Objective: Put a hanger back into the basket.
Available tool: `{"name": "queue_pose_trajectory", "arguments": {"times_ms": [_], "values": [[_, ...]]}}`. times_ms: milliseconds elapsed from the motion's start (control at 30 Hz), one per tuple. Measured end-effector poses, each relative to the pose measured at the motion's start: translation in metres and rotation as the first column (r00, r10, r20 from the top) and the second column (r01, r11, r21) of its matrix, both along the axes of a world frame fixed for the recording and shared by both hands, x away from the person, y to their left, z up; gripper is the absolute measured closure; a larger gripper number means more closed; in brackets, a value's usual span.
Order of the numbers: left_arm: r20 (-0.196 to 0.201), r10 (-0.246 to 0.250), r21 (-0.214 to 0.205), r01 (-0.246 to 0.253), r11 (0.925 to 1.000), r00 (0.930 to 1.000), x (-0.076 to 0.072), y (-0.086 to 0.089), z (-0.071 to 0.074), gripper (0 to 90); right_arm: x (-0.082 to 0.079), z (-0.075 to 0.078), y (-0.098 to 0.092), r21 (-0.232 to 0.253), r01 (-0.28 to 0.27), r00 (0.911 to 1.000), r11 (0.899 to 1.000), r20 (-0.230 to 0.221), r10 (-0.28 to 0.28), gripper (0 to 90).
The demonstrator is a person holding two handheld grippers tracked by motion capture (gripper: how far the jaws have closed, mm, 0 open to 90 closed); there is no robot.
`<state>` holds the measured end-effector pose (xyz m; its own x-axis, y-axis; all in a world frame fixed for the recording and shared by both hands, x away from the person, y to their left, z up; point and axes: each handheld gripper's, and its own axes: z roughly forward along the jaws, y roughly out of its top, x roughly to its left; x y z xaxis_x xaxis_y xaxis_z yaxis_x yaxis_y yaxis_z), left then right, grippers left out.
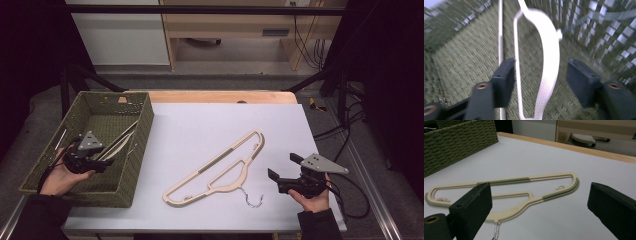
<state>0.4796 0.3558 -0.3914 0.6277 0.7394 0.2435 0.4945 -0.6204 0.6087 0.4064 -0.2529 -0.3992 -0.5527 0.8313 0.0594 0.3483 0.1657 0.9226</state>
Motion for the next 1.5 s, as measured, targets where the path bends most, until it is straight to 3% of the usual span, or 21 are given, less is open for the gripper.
{"name": "queue_pose_trajectory", "arguments": {"times_ms": [100,133,200,300,333,367,400,467,533,633,667,700,833,867,900,1000,1067,1200,1333,1367,1500], "values": [[0.046,0.001,-0.045,0.001,0.9990,0.9989,-0.005,0.005,0.017,31.0,0.000,0.000,0.001,-0.001,-0.001,1.0000,1.000,0.003,0.001,6.0],[0.062,0.011,-0.076,-0.006,0.9971,0.9980,-0.006,0.005,0.021,25.7,-0.001,0.000,0.002,0.005,-0.001,1.0000,1.000,-0.001,0.001,5.7],[0.103,0.026,-0.148,-0.010,0.9889,0.9944,-0.011,0.005,0.031,23.4,-0.001,0.000,0.002,0.006,0.000,1.0000,1.000,0.000,0.000,5.6],[0.168,0.045,-0.259,0.000,0.9660,0.9847,-0.021,0.000,0.044,15.6,-0.001,0.001,0.003,0.011,-0.001,1.0000,1.000,-0.007,0.002,5.3],[0.200,0.048,-0.307,0.016,0.9517,0.9785,-0.028,-0.006,0.053,14.3,-0.001,0.000,0.004,0.011,-0.002,1.0000,1.000,-0.007,0.002,5.2],[0.217,0.052,-0.332,0.024,0.9430,0.9748,-0.032,-0.009,0.057,13.0,-0.001,0.000,0.004,0.013,-0.003,1.0000,1.000,-0.009,0.003,5.1],[0.217,0.052,-0.332,0.024,0.9430,0.9748,-0.032,-0.009,0.057,11.9,-0.001,0.000,0.005,0.012,-0.003,0.9999,1.000,-0.010,0.003,5.0],[0.248,0.050,-0.381,0.050,0.9233,0.9675,-0.039,-0.018,0.062,11.5,0.000,0.000,0.005,0.013,-0.004,0.9999,1.000,-0.010,0.004,4.8],[0.273,0.053,-0.433,0.073,0.8984,0.9604,-0.047,-0.030,0.067,10.3,0.000,0.000,0.006,0.018,-0.010,0.9999,1.000,-0.012,0.010,4.4],[0.303,0.048,-0.471,0.106,0.8756,0.9516,-0.056,-0.048,0.069,10.1,-0.001,0.000,0.006,0.020,-0.010,0.9999,1.000,-0.012,0.010,4.3],[0.310,0.041,-0.493,0.123,0.8613,0.9499,-0.059,-0.058,0.068,9.6,-0.001,0.001,0.006,0.024,-0.012,0.9999,1.000,-0.011,0.012,4.2],[0.310,0.041,-0.493,0.123,0.8613,0.9499,-0.059,-0.058,0.068,9.1,-0.001,0.001,0.006,0.024,-0.012,0.9999,1.000,-0.011,0.012,4.2],[0.300,0.034,-0.543,0.142,0.8278,0.9533,-0.067,-0.080,0.063,8.6,-0.002,0.001,0.007,0.028,-0.015,0.9998,1.000,-0.012,0.015,4.0],[0.298,0.026,-0.549,0.149,0.8225,0.9543,-0.068,-0.086,0.061,7.9,-0.002,0.001,0.009,0.026,-0.019,0.9997,0.999,-0.016,0.020,4.0],[0.300,0.016,-0.550,0.160,0.8201,0.9537,-0.071,-0.096,0.056,7.8,-0.002,0.001,0.010,0.025,-0.020,0.9996,0.999,-0.019,0.020,4.0],[0.292,-0.003,-0.555,0.172,0.8142,0.9564,-0.072,-0.107,0.051,6.6,-0.001,-0.001,0.012,0.016,-0.025,0.9994,1.000,-0.024,0.025,3.8],[0.291,-0.019,-0.548,0.183,0.8166,0.9566,-0.073,-0.118,0.044,6.4,-0.001,-0.001,0.013,0.017,-0.031,0.9992,0.999,-0.026,0.032,3.7],[0.272,-0.034,-0.557,0.186,0.8093,0.9618,-0.071,-0.133,0.031,5.1,0.000,-0.004,0.016,0.012,-0.035,0.9987,0.999,-0.037,0.035,3.6],[0.252,-0.057,-0.526,0.186,0.8301,0.9661,-0.070,-0.145,0.018,5.0,0.000,-0.008,0.022,0.011,-0.040,0.9976,0.999,-0.057,0.040,4.2],[0.248,-0.060,-0.526,0.186,0.8301,0.9669,-0.070,-0.147,0.015,5.0,0.000,-0.009,0.023,0.006,-0.040,0.9971,0.999,-0.064,0.040,4.4],[0.250,-0.078,-0.502,0.199,0.8416,0.9650,-0.073,-0.153,0.008,5.0,0.001,-0.013,0.028,-0.010,-0.043,0.9958,0.999,-0.081,0.042,6.0]]}}
